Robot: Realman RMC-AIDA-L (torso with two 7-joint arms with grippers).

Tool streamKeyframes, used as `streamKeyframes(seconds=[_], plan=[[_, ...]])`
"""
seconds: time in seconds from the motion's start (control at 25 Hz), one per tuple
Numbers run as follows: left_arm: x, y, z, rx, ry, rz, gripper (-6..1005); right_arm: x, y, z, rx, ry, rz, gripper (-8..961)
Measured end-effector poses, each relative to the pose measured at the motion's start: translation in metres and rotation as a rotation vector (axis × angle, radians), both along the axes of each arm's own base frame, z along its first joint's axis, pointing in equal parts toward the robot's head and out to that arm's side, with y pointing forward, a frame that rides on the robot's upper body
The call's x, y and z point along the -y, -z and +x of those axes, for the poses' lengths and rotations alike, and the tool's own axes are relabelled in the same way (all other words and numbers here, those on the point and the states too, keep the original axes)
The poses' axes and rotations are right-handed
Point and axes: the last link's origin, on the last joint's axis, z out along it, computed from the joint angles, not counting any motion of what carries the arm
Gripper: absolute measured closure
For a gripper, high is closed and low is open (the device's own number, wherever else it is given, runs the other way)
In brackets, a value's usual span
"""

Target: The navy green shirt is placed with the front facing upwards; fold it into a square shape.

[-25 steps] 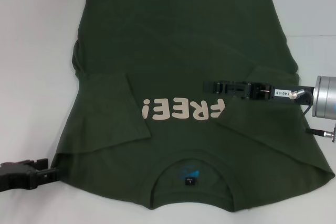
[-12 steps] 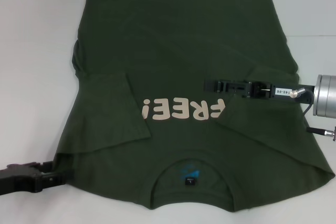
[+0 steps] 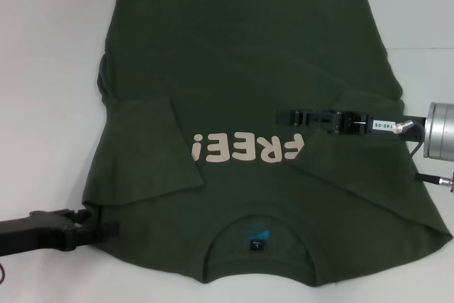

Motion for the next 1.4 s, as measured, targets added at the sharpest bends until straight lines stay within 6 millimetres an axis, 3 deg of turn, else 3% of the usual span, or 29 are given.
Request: streamKeyframes(seconds=[0.28,1.4], plan=[[-0.003,0.003,0.003,0.007,0.009,-0.009,245,0.002,0.000,0.002,-0.001,0.007,-0.001,59],[0.008,-0.016,-0.015,-0.022,-0.083,0.031,244,0.001,-0.002,0.003,0.001,0.006,0.000,58]])
